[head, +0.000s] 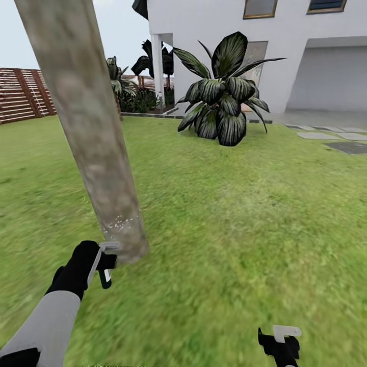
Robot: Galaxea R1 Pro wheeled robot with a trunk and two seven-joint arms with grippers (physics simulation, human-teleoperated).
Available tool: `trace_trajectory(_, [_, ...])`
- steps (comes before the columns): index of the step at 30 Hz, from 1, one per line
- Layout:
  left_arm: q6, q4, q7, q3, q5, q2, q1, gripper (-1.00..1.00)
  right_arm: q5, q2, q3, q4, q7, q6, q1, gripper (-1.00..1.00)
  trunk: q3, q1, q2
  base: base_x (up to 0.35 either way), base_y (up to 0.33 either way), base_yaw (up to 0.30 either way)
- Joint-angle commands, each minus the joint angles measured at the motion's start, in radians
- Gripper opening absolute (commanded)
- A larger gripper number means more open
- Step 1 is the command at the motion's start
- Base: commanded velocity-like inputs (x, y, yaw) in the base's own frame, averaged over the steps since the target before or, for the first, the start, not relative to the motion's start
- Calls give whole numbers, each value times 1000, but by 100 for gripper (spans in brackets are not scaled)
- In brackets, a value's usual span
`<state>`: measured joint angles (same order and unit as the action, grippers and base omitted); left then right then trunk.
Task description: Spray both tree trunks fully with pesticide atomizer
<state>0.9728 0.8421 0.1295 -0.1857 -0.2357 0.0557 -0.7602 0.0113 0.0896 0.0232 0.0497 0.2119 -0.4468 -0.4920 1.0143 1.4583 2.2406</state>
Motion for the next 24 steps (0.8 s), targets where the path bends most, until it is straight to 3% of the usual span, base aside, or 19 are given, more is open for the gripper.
trace_trajectory(1, [3, 0, 10, -3, -11, -1, -1, -100, 1, 0, 3, -1, 3, -3, 0, 100, 1, 0, 0, 14, -10, 277])
trace_trajectory(8, [1, -23, 10, -2, -13, -2, -1, -100, 1, 0, 3, -1, 3, -3, 0, 100, 1, 0, 0, 13, -8, 229])
trace_trajectory(16, [-1, -47, 10, -1, -15, -7, -1, -100, 1, 1, 1, -1, 3, -3, 0, 100, 1, 0, 0, 140, -205, 10])
trace_trajectory(24, [-9, -49, 9, -3, -16, -4, -1, -100, 1, 1, 1, -1, 3, -3, 0, 100, 1, 0, 0, 12, -270, 0])
